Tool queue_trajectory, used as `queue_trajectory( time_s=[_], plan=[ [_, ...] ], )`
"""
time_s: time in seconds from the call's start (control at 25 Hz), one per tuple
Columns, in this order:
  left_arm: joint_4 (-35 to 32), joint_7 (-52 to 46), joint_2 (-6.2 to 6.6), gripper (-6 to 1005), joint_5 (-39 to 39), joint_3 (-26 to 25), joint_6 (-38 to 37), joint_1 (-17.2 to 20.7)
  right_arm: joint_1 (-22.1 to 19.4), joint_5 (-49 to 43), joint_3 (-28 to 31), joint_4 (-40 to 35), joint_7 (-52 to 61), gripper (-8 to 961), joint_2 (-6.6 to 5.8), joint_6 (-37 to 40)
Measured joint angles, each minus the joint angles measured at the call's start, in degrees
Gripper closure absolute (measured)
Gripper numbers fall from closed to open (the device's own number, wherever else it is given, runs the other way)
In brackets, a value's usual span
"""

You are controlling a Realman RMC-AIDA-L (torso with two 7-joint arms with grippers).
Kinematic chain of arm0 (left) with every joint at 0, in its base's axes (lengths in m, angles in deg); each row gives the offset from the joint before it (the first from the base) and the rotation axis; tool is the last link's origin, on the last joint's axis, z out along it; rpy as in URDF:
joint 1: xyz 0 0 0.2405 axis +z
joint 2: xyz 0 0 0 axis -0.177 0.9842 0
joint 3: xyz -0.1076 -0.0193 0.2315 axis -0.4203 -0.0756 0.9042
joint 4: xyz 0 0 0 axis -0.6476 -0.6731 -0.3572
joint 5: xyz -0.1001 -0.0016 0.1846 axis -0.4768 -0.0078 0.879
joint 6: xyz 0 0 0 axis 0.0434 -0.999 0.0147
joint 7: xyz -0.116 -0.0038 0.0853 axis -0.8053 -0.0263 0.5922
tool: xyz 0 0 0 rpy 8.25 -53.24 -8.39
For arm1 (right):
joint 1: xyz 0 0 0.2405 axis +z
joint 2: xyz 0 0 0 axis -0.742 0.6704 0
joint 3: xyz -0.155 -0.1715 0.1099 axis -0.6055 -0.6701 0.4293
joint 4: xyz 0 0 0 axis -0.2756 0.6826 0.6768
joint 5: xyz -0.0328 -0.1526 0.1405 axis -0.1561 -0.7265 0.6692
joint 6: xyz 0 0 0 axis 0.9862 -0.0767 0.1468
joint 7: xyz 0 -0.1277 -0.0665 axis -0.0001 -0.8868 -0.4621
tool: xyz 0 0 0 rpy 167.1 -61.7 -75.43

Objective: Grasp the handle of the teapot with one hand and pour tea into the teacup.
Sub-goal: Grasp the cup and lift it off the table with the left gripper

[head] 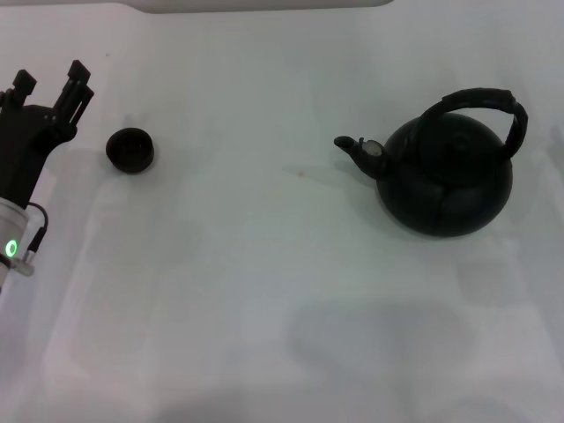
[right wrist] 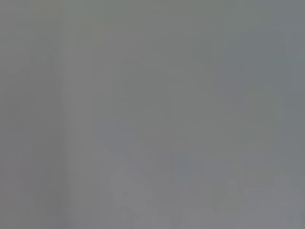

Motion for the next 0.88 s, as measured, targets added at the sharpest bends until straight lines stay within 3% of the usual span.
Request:
queue_trajectory(
  time_s=[0.64,0.88],
  plan=[
    [-0.4,-1.0,0.09,137,0.1,0.0,1.2,-0.6,0.0,0.1,0.0,0.0,0.0,77,0.00,-0.2],
    [1.0,-6.2,0.82,137,3.6,0.5,7.6,-5.9,0.1,0.1,0.0,0.0,0.0,77,0.00,-0.3]
  ],
)
